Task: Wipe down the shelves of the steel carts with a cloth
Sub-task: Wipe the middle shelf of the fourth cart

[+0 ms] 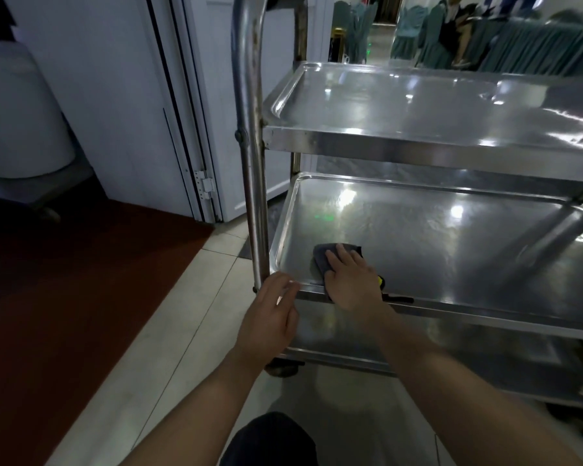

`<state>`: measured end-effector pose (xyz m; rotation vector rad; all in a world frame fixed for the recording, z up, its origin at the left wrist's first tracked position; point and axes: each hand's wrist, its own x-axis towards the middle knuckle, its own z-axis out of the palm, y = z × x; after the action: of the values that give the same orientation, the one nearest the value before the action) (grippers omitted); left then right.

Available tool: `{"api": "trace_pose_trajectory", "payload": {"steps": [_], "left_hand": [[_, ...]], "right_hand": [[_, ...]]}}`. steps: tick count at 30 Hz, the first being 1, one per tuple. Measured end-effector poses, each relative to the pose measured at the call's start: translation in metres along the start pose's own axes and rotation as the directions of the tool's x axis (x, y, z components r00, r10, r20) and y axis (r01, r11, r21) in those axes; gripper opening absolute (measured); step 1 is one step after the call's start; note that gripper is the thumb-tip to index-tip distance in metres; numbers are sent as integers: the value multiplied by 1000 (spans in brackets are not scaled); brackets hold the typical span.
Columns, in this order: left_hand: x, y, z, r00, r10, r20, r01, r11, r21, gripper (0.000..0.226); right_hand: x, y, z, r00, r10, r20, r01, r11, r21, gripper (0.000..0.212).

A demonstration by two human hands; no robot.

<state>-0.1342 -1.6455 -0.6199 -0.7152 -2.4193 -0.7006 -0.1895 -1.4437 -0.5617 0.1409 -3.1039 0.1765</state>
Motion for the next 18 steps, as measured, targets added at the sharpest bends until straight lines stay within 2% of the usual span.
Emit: {"api": "trace_pose_trajectory", "payload": {"steps": [8,11,12,15,18], "left_hand": [[-11,6,10,990,-125,-63,124,992,-22,38],[-12,3,10,994,-93,-66,92,996,-14,38],[-12,1,11,994,-83,-68,82,997,-12,38],[-14,-5,17,996,-67,-67,67,998,-8,39],[-15,-11,21,997,-38,-73,37,999,-6,41]], "right_hand": [[7,-19,3,989,-142,43,143,990,-11,53],[24,-26,0,979,-198,41,199,980,-20,69],[32,-26,0,979,-200,40,200,980,-8,74],[62,-21,2,991,-129,34,128,992,20,56],[100,-17,0,996,-67,57,63,996,67,55]]}}
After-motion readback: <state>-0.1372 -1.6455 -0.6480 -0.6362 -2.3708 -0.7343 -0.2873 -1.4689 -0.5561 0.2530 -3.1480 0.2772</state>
